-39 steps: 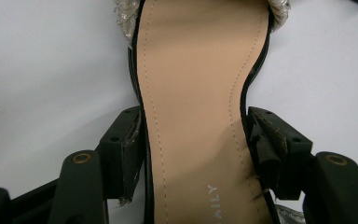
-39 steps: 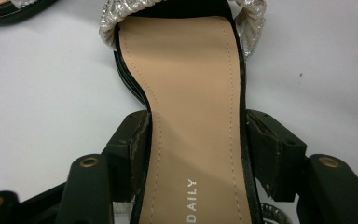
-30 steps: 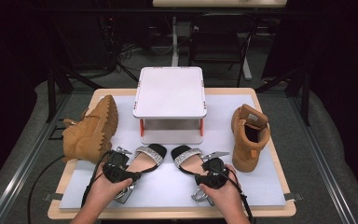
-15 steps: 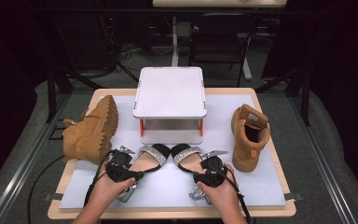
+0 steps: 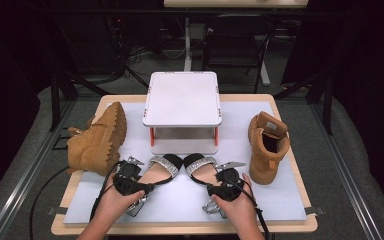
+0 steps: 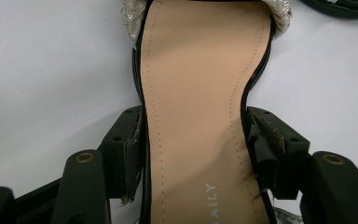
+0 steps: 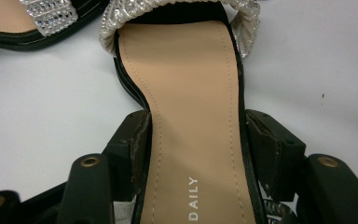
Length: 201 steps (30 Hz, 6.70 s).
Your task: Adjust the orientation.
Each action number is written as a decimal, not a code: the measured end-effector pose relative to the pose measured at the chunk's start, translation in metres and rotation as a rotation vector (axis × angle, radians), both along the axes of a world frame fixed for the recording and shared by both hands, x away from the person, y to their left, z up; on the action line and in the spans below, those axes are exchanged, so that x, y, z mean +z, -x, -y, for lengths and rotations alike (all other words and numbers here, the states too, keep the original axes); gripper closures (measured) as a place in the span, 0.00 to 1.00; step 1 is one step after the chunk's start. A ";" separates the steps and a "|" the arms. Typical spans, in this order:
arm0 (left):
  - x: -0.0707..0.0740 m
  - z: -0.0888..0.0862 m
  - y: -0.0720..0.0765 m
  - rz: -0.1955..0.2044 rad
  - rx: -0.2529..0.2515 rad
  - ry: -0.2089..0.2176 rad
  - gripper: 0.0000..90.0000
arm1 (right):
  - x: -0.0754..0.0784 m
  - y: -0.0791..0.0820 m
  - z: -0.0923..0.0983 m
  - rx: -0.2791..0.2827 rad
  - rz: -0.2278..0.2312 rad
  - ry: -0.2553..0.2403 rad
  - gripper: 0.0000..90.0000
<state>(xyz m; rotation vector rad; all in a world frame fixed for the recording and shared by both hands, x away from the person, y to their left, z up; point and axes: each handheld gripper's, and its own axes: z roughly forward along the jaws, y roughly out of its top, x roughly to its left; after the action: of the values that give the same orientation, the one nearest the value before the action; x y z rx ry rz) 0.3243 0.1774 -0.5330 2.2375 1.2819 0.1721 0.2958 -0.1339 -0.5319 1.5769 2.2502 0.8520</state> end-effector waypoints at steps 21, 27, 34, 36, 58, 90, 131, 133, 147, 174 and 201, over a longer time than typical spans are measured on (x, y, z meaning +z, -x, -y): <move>-0.001 -0.002 -0.001 -0.005 -0.006 0.018 0.44 | -0.001 0.004 0.002 0.022 0.026 -0.008 0.45; 0.000 -0.002 -0.001 -0.009 -0.005 0.015 0.44 | 0.000 0.004 0.002 0.025 0.019 -0.002 0.45; 0.003 0.003 -0.003 -0.115 -0.017 -0.058 0.44 | 0.002 -0.001 0.003 0.034 -0.034 0.004 0.44; 0.003 0.003 -0.005 -0.124 -0.021 -0.062 0.44 | 0.002 -0.002 0.003 0.034 -0.049 -0.002 0.44; 0.008 0.008 -0.018 -0.236 -0.049 -0.111 0.45 | 0.019 -0.026 -0.010 0.150 -0.253 0.182 0.42; 0.010 0.009 -0.024 -0.300 -0.023 -0.111 0.47 | 0.021 -0.041 -0.020 0.109 -0.380 0.226 0.45; 0.030 -0.004 -0.030 -0.192 0.059 -0.032 0.49 | 0.038 -0.035 -0.009 0.045 -0.245 0.130 0.47; 0.031 -0.005 -0.035 -0.204 0.061 -0.023 0.49 | 0.039 -0.039 -0.009 0.041 -0.245 0.136 0.47; 0.032 0.009 -0.059 -0.185 0.114 -0.007 0.49 | 0.036 -0.066 -0.018 -0.015 -0.232 0.136 0.47; 0.018 0.021 -0.078 -0.166 0.209 -0.007 0.49 | 0.026 -0.090 -0.026 -0.113 -0.197 0.073 0.47; 0.031 0.013 -0.073 -0.154 0.165 0.019 0.43 | 0.046 -0.076 -0.024 -0.043 -0.107 0.055 0.38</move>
<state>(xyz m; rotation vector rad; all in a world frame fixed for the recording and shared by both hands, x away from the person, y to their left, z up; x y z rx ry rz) 0.3970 0.1645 -0.5025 2.1628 1.5449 0.0487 0.3719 -0.1104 -0.4861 1.6767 2.2824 0.7040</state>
